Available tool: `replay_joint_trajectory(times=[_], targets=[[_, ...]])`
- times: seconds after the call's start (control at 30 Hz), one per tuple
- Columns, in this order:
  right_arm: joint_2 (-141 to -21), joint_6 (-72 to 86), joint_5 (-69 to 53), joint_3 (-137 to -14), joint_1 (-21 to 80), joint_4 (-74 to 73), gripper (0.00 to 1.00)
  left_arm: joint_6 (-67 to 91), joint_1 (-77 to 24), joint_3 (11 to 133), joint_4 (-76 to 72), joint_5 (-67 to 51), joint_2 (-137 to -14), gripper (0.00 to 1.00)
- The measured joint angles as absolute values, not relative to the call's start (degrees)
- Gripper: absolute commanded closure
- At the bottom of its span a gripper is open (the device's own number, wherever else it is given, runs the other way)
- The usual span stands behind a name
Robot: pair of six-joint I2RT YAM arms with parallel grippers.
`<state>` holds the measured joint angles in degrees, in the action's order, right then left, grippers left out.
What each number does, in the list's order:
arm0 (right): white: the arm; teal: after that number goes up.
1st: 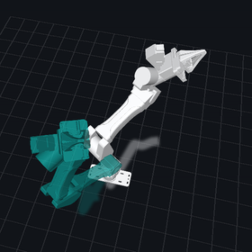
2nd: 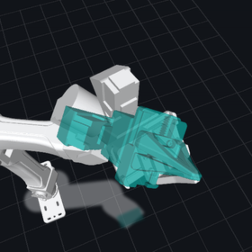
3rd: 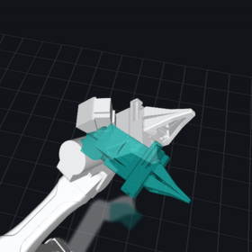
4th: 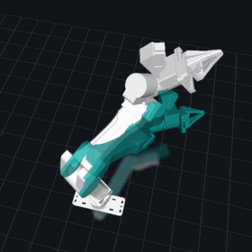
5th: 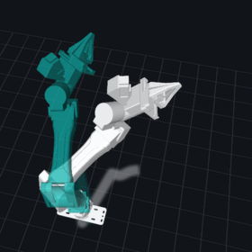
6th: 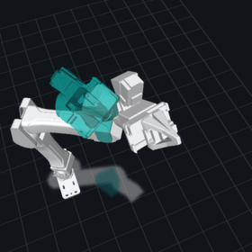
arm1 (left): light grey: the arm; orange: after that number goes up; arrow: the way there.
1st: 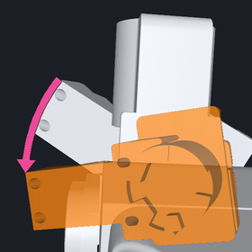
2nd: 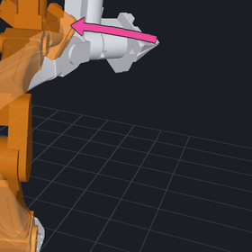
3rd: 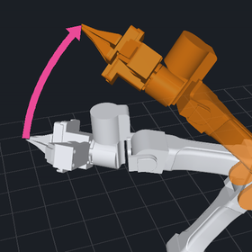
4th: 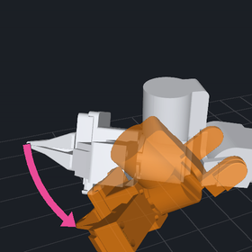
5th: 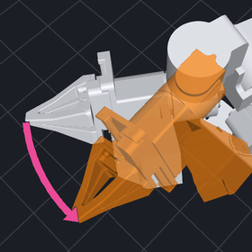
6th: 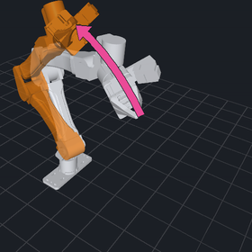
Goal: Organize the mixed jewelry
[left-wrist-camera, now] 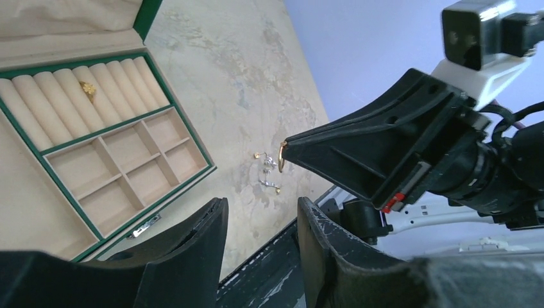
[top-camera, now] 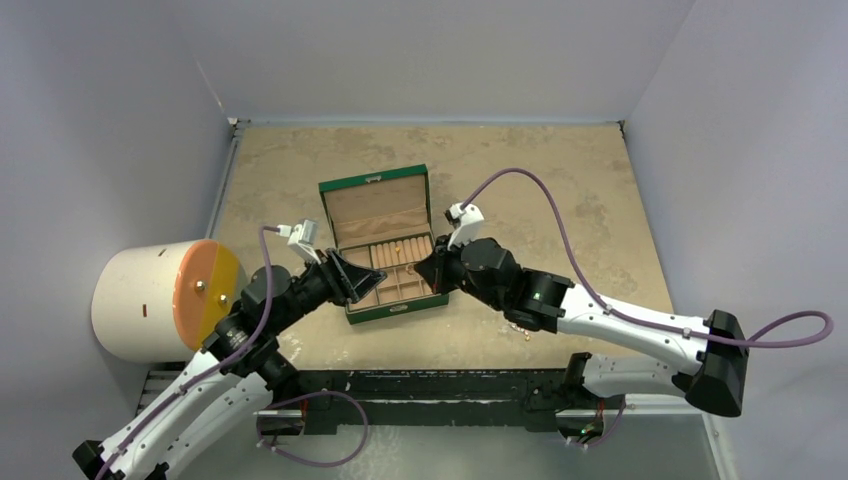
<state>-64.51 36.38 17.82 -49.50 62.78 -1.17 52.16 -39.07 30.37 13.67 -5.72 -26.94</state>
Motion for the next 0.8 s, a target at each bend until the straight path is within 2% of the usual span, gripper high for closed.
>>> replay_joint_trajectory(times=[0.33,0.8], targets=[[-67.29,33.91,14.55,-55.22,66.28,1.26,1.0,54.48,-39.07,28.51,8.32,-7.77,-26.22,0.61],[-68.36,32.95,13.69,-56.53,67.51,1.45,1.0,55.02,-39.07,27.46,5.06,-9.06,-25.5,0.69]])
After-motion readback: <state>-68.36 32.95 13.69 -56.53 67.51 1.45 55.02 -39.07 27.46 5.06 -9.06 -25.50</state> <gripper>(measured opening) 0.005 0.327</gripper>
